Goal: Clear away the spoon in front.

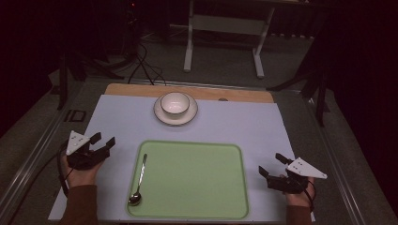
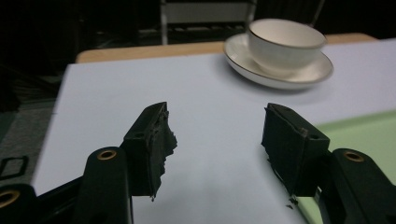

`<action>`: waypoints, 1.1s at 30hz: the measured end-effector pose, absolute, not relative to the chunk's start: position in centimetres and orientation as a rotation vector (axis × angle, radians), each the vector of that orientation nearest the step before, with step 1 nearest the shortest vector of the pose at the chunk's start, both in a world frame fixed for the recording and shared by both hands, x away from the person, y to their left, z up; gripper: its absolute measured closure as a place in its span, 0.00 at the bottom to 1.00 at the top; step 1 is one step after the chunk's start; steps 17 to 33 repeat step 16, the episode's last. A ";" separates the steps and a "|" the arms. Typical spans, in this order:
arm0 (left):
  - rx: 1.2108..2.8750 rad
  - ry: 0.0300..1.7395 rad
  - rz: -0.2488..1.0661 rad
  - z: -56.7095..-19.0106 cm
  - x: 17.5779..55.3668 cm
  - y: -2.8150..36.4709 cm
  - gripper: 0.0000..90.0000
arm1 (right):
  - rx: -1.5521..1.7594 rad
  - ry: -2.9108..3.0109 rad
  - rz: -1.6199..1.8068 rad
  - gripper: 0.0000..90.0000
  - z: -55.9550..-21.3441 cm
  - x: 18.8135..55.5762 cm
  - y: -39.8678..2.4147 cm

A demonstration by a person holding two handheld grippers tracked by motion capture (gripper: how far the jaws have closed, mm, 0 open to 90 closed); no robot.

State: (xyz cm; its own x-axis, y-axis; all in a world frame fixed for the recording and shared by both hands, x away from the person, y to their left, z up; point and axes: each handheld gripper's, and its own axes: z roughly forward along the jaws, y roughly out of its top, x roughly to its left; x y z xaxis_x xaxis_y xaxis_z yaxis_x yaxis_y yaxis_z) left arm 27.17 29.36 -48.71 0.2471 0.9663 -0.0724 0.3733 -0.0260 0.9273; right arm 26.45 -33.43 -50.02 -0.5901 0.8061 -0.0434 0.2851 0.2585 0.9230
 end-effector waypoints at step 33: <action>1.410 1.352 0.843 -48.3 25.0 33.0 0.46 | 1.029 1.973 1.303 0.16 -50.1 26.5 -34.4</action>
